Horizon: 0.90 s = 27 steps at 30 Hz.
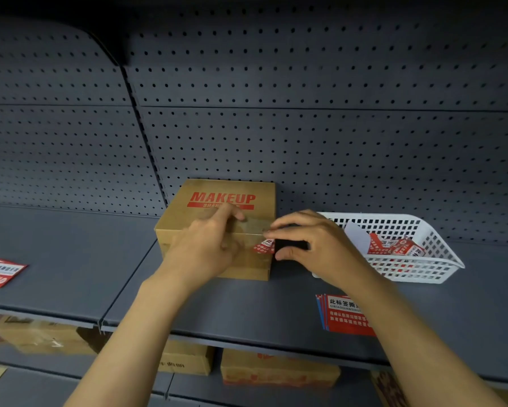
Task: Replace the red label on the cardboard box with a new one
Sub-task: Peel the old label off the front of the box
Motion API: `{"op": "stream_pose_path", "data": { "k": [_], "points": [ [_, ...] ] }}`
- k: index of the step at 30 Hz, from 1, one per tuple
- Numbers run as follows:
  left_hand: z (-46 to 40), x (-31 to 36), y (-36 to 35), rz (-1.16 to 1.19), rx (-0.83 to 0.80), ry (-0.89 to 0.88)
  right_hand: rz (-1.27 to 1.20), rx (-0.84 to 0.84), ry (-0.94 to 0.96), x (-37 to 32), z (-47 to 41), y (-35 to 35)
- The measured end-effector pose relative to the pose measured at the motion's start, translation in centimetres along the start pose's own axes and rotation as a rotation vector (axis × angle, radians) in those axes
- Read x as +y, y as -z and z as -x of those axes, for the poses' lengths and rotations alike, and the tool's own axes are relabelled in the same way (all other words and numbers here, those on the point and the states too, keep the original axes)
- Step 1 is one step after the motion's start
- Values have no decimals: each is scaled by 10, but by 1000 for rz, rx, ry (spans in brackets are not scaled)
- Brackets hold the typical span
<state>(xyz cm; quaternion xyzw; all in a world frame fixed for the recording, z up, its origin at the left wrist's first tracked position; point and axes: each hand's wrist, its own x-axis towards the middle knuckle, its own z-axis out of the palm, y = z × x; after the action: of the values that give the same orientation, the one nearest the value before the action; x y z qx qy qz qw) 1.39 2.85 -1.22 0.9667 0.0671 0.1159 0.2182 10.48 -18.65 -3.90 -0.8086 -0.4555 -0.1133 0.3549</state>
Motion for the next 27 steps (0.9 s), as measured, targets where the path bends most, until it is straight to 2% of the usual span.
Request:
{"op": "stream_pose_path", "data": {
  "k": [3,7,10,13,15,20,24,27],
  "points": [
    [12,25,-4,107,43,-93,-120,49,-69,-2,13,2],
    [17,43,-14,-54,121,-85,-161,162,-135,10,15,-1],
    [5,41,-19,32,127,-97,-148,100,-260,23,7,-5],
    [-9,32,-20,134,138,-62,-125,0,-253,25,-4,-12],
    [-16,22,-18,79,119,-37,-93,-4,-230,24,-6,-14],
    [-18,6,-17,9,61,-110,65,158,-240,23,-3,-9],
    [-19,5,-17,-72,26,-126,20,156,-270,19,-7,-10],
    [-21,3,-17,-90,27,-143,88,127,-316,14,-4,-5]
  ]
}}
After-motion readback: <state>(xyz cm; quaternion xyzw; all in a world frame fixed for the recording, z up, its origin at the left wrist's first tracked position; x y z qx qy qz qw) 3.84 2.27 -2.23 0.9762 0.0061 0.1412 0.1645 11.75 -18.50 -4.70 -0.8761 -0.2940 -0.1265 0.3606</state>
